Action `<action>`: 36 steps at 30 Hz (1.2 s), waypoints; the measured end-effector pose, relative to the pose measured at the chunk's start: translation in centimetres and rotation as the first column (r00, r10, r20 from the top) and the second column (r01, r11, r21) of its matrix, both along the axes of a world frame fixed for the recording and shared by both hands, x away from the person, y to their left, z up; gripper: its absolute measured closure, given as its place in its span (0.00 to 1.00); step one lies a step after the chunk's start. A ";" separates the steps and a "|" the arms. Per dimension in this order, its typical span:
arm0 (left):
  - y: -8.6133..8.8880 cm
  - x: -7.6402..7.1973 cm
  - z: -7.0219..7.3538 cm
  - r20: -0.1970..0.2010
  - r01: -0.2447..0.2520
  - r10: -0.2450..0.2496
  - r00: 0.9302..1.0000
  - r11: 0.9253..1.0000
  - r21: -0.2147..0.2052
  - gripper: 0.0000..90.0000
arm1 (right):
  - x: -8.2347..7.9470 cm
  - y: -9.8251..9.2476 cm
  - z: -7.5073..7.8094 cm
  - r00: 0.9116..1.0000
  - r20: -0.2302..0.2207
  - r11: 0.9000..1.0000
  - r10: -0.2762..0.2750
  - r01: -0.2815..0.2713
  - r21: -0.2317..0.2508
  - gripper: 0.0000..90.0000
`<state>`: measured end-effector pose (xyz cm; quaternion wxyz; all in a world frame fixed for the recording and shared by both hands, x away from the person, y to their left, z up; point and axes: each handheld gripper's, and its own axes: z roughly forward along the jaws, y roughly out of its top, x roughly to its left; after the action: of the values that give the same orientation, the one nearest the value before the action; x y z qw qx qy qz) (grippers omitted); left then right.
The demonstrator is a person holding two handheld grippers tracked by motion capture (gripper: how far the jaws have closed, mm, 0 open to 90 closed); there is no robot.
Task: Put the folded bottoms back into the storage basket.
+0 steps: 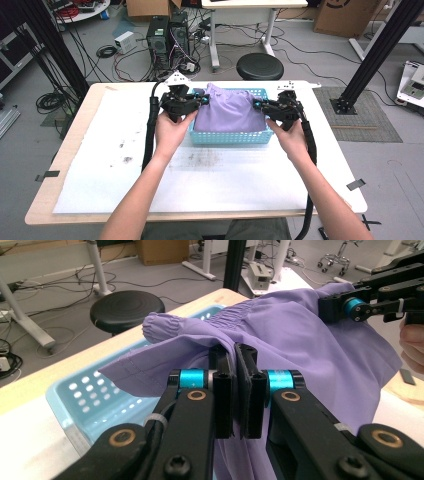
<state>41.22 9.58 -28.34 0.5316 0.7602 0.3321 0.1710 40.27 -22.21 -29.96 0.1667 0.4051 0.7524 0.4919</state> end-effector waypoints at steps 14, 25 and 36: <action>-0.1 5.5 -3.4 -0.012 -0.060 0.060 0.998 0.998 -0.012 0.96 | 5.8 0.7 -2.2 1.000 -0.002 0.998 -0.025 0.025 -0.059 0.94; -0.2 7.4 -6.6 -0.057 -0.123 0.126 0.990 0.991 0.052 0.71 | 8.2 1.5 -5.1 0.994 -0.059 0.982 -0.088 0.077 -0.171 0.69; 2.7 4.5 -6.4 -0.009 -0.110 0.111 0.994 0.991 0.080 0.48 | 5.8 -1.1 -4.9 0.997 -0.023 0.990 -0.076 0.072 -0.123 0.53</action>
<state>45.76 12.32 -34.71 0.4882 0.7624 0.3702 0.2080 46.11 -23.28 -34.82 0.1988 0.4286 0.7678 0.4327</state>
